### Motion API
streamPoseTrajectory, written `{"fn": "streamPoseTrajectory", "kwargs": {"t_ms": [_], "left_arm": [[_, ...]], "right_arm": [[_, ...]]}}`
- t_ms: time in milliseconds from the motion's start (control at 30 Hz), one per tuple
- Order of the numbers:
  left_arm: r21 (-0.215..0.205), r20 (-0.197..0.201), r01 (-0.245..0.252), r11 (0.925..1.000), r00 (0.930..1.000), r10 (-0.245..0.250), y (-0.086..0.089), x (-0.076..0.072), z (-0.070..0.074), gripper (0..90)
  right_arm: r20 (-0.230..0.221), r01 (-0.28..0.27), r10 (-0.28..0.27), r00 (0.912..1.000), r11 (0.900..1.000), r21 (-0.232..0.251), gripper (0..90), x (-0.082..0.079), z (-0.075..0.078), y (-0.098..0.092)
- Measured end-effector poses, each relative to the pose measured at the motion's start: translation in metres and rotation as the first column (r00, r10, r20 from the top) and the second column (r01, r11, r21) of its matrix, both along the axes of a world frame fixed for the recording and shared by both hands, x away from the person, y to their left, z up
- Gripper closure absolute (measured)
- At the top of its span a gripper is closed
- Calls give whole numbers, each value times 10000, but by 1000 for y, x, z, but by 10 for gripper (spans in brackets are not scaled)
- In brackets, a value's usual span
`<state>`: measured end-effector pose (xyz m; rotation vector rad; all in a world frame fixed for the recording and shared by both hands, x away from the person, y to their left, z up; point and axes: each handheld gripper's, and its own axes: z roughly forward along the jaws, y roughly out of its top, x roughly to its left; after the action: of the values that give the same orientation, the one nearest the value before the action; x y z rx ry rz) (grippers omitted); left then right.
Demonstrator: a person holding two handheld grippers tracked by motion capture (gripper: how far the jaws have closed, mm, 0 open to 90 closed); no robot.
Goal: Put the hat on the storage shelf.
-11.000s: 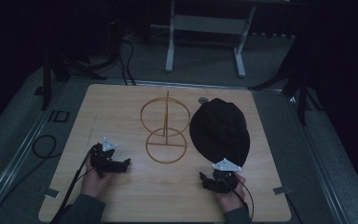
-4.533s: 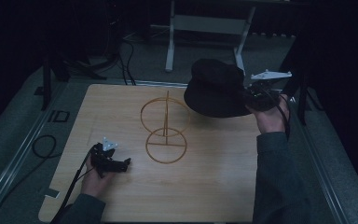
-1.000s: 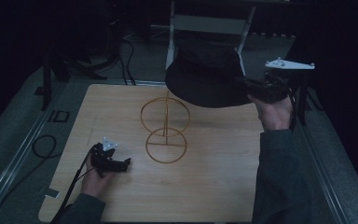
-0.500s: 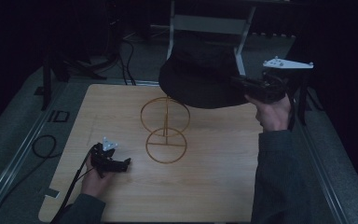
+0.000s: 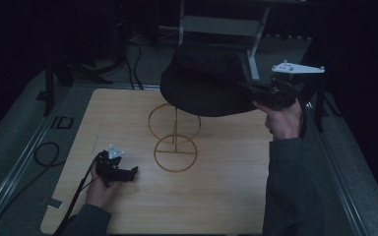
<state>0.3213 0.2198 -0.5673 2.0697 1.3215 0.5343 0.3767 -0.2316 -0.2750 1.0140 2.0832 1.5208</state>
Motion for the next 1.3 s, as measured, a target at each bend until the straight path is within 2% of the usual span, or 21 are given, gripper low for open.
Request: {"fn": "streamPoseTrajectory", "kwargs": {"t_ms": [567,1300], "left_arm": [[-3,-2,1,10000,10000,-1,0,0,0,3],[-16,-11,18,10000,10000,-18,0,0,0,3]], "right_arm": [[-58,-596,597,9982,9981,141,803,0,-11,12],[-33,-1148,1149,9934,9931,255,803,-2,-15,25]]}}
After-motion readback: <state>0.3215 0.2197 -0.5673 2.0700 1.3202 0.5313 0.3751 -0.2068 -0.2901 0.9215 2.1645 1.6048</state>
